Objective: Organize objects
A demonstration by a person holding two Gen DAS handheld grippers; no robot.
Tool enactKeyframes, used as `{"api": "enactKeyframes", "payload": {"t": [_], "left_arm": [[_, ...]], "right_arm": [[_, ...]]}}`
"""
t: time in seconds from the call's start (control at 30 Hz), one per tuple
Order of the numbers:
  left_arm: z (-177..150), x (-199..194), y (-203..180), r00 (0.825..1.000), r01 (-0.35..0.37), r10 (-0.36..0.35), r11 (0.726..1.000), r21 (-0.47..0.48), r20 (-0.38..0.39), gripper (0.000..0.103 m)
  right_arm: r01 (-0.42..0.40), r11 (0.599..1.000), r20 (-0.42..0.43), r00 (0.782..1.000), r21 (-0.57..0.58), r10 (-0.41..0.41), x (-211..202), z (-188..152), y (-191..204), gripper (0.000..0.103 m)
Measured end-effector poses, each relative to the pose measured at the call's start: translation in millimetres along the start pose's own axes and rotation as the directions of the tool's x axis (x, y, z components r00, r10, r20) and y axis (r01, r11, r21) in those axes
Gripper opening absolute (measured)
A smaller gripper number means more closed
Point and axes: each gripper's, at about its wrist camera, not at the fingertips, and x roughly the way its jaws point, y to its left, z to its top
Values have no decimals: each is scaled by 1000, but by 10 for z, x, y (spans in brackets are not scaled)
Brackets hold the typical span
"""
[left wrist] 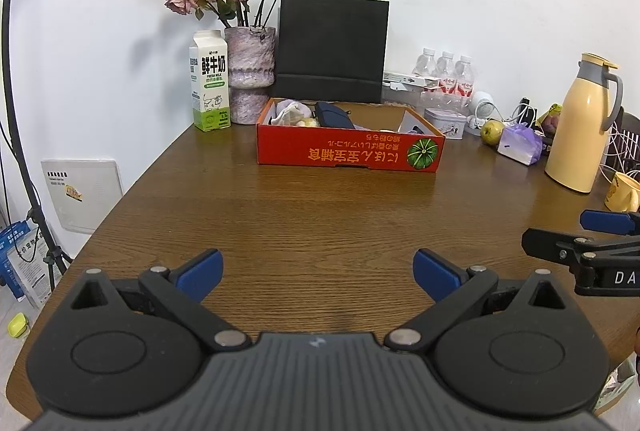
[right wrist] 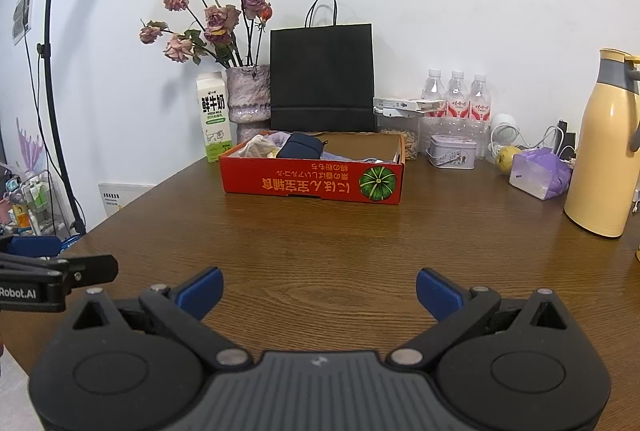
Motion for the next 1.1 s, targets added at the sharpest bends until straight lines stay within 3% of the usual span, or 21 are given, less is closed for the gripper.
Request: {"api": "enactKeyframes", "payload": {"t": [1.1], "left_arm": [[-22,-37,-17,1000,17,-17,1000,-1,-17,103]], "right_arm": [[0,1000,-1,1000,-1,0,-41,-16,-37,103]]}}
